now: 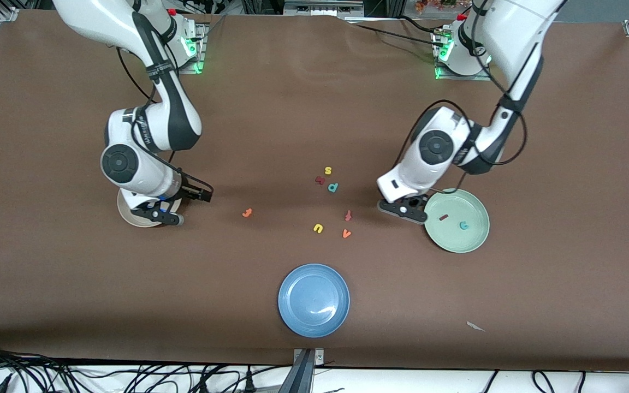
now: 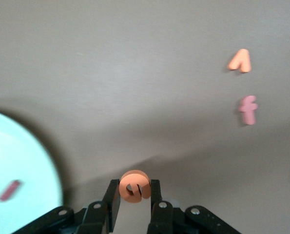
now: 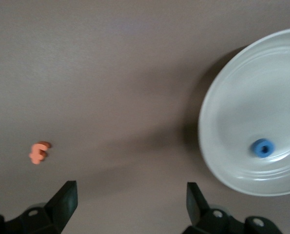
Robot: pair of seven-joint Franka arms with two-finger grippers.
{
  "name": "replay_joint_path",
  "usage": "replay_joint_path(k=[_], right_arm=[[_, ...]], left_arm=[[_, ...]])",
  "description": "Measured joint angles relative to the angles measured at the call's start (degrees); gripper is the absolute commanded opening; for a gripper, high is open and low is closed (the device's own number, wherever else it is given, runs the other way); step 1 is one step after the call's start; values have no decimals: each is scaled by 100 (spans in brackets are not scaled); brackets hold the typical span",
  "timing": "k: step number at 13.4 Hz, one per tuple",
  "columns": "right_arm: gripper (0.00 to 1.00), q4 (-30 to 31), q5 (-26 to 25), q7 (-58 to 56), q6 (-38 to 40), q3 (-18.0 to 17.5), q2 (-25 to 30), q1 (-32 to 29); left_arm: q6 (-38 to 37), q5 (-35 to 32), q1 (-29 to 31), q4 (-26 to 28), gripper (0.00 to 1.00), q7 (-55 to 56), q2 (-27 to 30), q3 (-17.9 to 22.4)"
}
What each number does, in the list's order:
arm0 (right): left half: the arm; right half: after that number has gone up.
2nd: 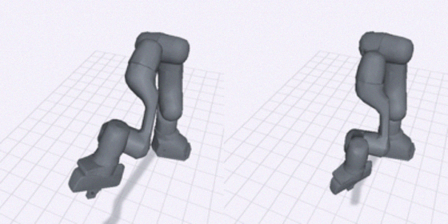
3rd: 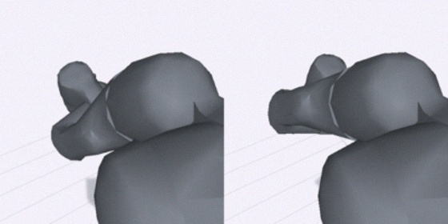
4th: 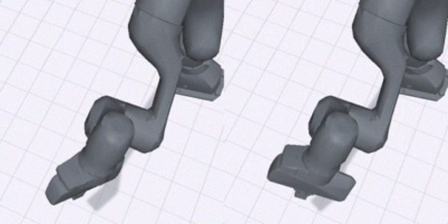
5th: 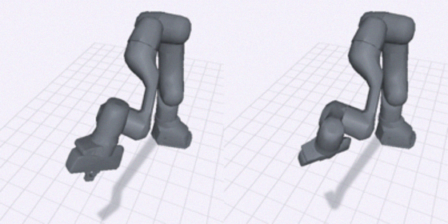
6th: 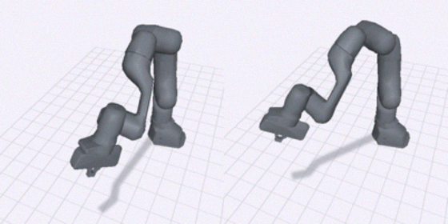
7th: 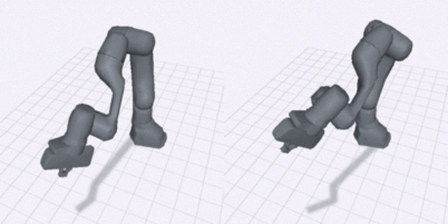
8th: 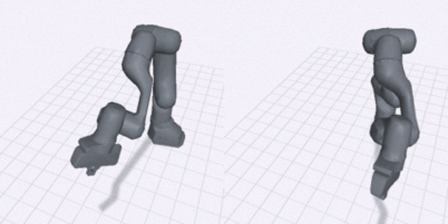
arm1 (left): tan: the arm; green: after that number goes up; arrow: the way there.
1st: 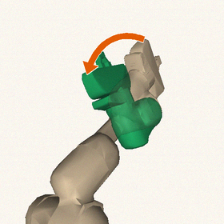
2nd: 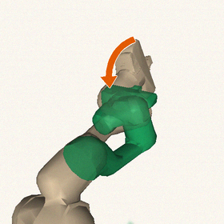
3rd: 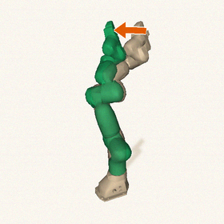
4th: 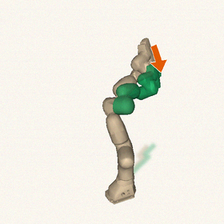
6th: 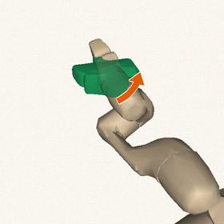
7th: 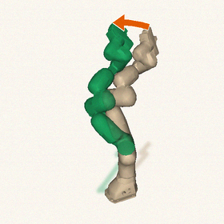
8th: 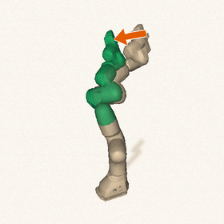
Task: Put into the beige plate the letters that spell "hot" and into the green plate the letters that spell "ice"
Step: 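Drop the orange e on the green plate while the right gripper grasps the f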
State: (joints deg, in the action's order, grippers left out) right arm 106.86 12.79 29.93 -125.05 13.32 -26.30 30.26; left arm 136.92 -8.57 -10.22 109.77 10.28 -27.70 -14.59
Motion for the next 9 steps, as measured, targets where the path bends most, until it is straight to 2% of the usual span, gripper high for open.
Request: replay_joint_path(k=[4,8,9], right_arm=[[99,-221,194,910,-623,-359,-390,16],[99,-273,201,1421,-1348,-448,-740,284],[98,-280,201,1508,-1413,-451,-785,351]], left_arm=[[-376,-4,426,65,23,-1496,147,435],[-404,-4,901,572,26,-2226,146,603],[-366,-4,959,700,43,-2257,146,613]])
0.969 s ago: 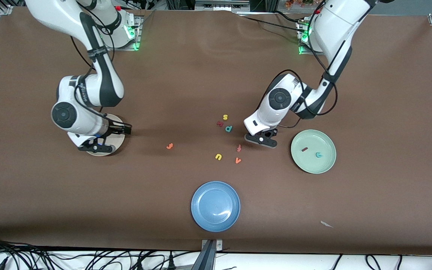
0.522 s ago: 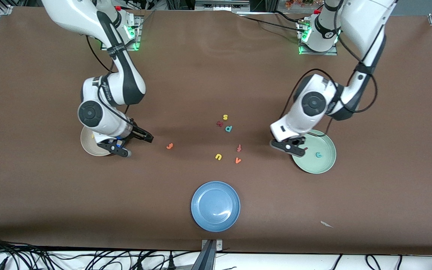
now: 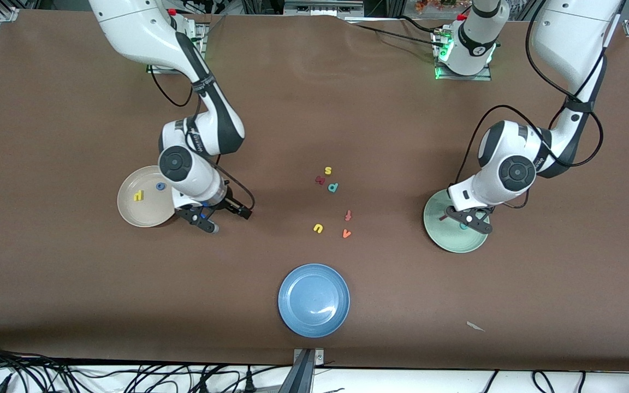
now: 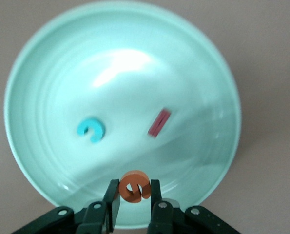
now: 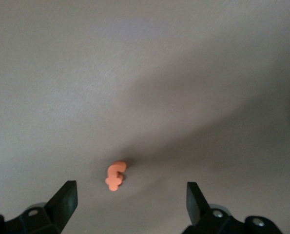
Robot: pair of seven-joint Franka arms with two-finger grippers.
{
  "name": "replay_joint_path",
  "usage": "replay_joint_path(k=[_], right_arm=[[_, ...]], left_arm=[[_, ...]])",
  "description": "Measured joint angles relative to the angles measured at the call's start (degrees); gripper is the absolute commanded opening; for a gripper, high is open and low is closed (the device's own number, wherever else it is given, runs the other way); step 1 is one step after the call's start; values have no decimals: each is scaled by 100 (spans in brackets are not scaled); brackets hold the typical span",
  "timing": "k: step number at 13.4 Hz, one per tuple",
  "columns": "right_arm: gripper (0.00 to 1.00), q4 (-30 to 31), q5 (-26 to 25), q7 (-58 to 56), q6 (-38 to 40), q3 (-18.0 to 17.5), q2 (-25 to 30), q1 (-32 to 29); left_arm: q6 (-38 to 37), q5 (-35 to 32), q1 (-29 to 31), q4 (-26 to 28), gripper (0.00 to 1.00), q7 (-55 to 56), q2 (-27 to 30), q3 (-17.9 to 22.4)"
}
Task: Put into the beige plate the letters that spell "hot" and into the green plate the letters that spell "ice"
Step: 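Drop the orange e on the green plate while the right gripper grasps the f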
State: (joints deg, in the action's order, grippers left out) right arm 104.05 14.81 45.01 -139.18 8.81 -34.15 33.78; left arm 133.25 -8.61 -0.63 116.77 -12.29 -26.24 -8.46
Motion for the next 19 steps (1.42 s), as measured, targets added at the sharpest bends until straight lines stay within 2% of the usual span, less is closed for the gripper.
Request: replay_joint_path(k=[1,2,4,6,8,9,12,14,15,17,19], right_arm=[[98,-1,0,38,-56,0,-30,57],[94,-2,1,62,-119,0,-55,93],[90,-3,1,79,-222,1,-115,107],[76,-3,1,79,-337,0,-219,119],[71,-3,1,79,-410,0,-320,140],[69,-6,1,79,-430,0,-347,148],[68,-45,1,79,-479,0,-384,153],[53,-63,1,80,-532,0,-413,159],[51,-67,1,80,-549,0,-436,163],[50,-75,1,79,-563,0,-456,165],[42,-78,0,80,-563,0,-460,166]], left_arm=[[68,0,28,97,85,-7,0,0],[131,0,44,151,100,-7,1,0],[205,0,61,135,100,-7,19,0],[233,2,70,-25,100,6,107,0],[80,37,70,-336,100,22,263,-4],[-264,170,70,-551,100,36,383,-6],[-1987,556,70,-1375,100,36,858,-9],[-3078,563,69,-1911,100,38,1229,-13],[-3547,566,69,-2153,100,38,1387,-14],[-4304,571,72,-2598,100,39,1610,-9],[-4610,580,107,-2880,100,56,1741,5]])
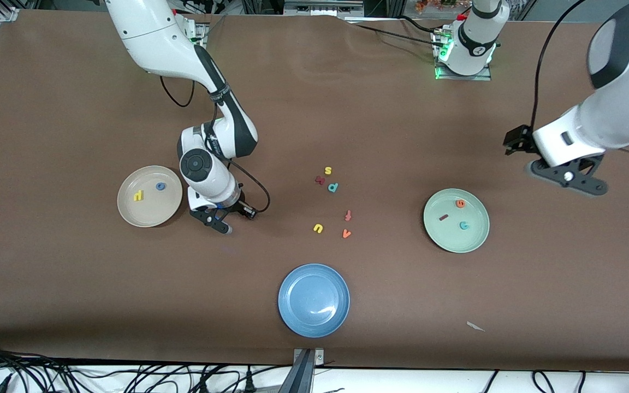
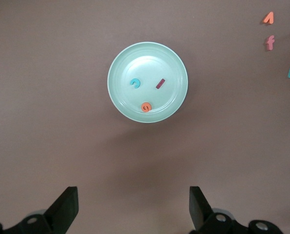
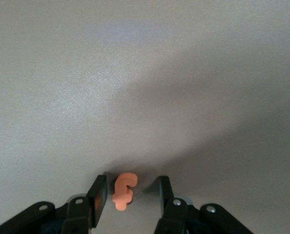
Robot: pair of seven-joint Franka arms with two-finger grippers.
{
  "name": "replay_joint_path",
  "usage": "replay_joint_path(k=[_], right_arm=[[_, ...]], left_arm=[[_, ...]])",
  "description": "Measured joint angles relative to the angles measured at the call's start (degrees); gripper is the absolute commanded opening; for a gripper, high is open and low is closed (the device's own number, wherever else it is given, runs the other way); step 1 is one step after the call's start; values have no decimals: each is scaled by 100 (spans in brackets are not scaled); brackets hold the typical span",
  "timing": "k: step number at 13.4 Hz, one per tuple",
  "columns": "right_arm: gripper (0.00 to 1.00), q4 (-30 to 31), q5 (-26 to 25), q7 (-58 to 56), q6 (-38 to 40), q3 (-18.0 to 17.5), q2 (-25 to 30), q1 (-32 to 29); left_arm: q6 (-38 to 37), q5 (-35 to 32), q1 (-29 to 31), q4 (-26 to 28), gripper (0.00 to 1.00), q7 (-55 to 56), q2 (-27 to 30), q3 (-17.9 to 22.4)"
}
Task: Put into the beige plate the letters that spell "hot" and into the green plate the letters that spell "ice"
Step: 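Drop the orange f on the white plate while the left gripper returns to rest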
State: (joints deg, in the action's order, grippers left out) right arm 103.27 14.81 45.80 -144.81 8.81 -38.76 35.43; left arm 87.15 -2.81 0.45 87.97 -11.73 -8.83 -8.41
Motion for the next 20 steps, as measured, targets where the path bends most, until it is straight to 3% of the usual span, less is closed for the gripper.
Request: replay_joint_path(k=[3,5,6,10,15,20], right_arm=[[32,-3,-1,0,7,8,3,2],[30,-3,-2,-1,14,17,7,3],[30,-3,-2,-2,16,17,8,3],[13,-3,-6,-41,26,23,9,3],[12,-35,-6,-128,47,60,11,2],[12,-618,-7,-1099,1672,772,239,-5]], left_arm=[[-84,42,15,9,100,133,480,61],[-96,52,16,166,100,134,751,156],[-95,52,16,255,100,134,830,172],[-170,53,2,376,100,149,867,163],[-204,53,1,376,100,178,829,163],[-262,53,49,376,100,185,828,215]])
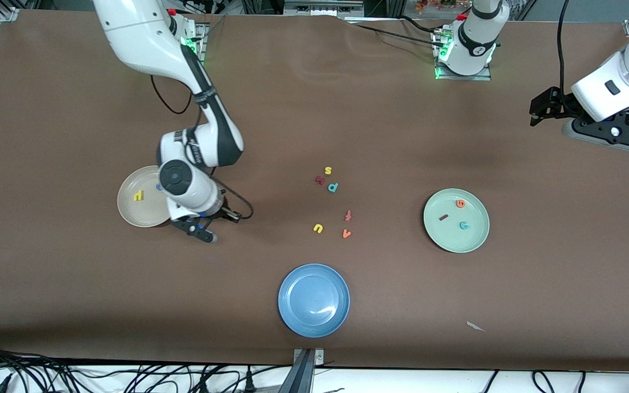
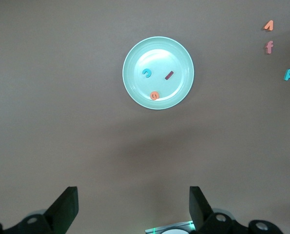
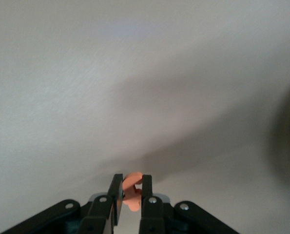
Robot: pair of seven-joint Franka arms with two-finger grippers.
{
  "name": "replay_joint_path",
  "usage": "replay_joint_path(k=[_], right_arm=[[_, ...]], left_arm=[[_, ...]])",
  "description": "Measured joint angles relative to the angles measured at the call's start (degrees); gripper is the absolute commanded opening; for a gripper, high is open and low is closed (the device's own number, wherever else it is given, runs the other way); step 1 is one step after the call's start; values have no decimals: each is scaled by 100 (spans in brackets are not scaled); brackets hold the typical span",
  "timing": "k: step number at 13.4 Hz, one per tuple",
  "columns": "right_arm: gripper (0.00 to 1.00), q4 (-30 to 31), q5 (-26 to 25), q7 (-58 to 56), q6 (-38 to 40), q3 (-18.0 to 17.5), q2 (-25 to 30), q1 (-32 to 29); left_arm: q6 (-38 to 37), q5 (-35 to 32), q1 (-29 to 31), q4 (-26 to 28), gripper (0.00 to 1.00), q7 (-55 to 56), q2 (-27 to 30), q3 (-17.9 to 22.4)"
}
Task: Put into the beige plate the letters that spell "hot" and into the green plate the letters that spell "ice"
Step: 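Drop the orange f on the white plate while the left gripper returns to rest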
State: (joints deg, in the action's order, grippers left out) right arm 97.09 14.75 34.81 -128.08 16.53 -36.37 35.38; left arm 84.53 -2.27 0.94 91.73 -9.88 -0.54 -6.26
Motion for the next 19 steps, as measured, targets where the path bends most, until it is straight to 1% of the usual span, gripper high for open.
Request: replay_joint_path(k=[3,5,6,8,10,11,12,14,19], right_arm=[[12,-9,1,-1478,1166,840,347,-17],[12,182,1,-2397,1412,1381,456,-61],[12,336,5,-2763,1397,1546,463,-89],[13,774,11,-3152,1094,1661,453,-118],[15,1204,11,-3239,557,1644,421,-89],[18,1326,11,-3313,376,1642,387,-72],[30,1383,11,-3367,272,1640,348,-71],[100,1394,11,-3389,216,1642,297,-80],[100,1250,15,-3413,198,1646,379,-77]], left_arm=[[-4,0,36,-1,100,3,0,13],[-4,0,34,-1,100,10,0,8],[-4,0,34,-1,100,10,0,8],[-4,0,33,-1,100,11,0,7],[-4,0,33,-1,100,14,0,7],[-4,0,33,-1,100,14,0,7],[-4,0,33,-1,100,14,0,7],[-4,0,32,-1,100,14,0,4],[-4,0,31,-1,100,14,0,0]])
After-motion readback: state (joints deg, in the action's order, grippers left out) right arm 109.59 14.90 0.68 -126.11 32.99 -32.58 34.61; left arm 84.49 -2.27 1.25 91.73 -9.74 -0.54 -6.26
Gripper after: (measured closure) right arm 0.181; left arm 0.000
